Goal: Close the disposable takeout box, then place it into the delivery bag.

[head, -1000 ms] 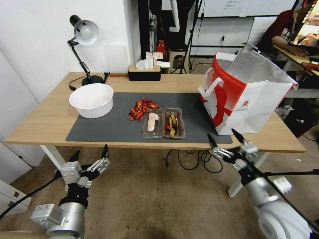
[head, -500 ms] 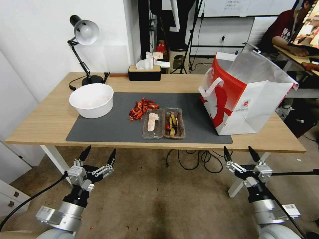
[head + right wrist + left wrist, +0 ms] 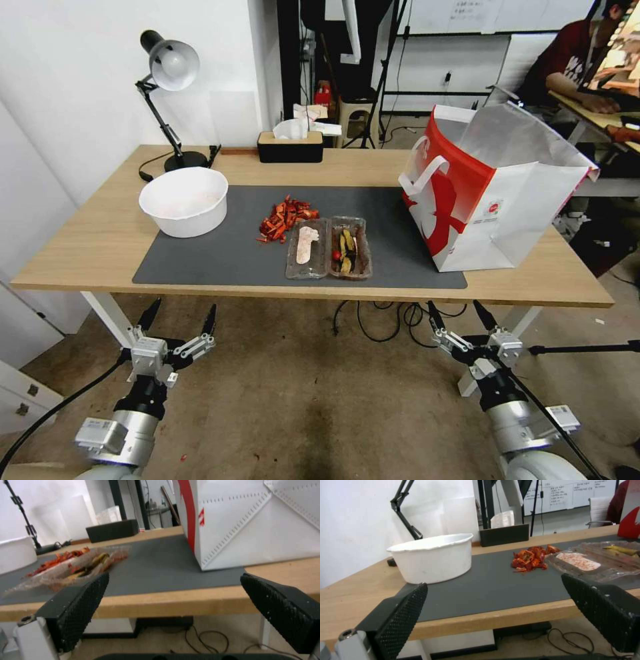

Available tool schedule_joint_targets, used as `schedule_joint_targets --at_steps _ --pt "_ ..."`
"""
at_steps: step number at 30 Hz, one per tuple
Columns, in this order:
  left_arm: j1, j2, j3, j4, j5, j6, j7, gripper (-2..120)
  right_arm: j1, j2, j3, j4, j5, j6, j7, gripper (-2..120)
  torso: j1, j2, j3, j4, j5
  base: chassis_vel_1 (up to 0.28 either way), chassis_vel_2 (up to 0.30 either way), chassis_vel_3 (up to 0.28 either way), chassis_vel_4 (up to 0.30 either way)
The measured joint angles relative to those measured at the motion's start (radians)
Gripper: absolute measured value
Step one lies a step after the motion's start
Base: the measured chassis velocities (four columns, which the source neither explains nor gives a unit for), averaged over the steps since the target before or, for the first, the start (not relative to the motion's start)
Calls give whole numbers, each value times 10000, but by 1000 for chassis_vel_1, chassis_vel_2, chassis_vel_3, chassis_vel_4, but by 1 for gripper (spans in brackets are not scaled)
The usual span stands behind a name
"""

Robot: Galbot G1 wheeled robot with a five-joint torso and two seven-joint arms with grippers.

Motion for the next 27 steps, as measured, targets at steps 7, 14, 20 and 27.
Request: schedule_joint_targets --at_steps 7,14,20,27 --pt "34 -68 107 -92 113 -3 -12 100 -159 -23 -5 48 -54 -71 42 100 0 0 0 -1 1 0 0 0 0" --pt "124 -74 211 -308 -165 57 9 100 -297 -35 -48 169 -63 -93 24 100 0 0 0 0 1 0 0 0 0" --pt "271 17 691 -606 -1431 666 -178 100 -325 -22 -120 219 -157 -94 7 100 0 0 0 0 1 0 0 0 0" --pt "189 678 1849 -1612 -4572 2501 -2000 100 -316 -10 -486 304 -544 -114 -12 100 0 0 0 0 2 0 0 0 0"
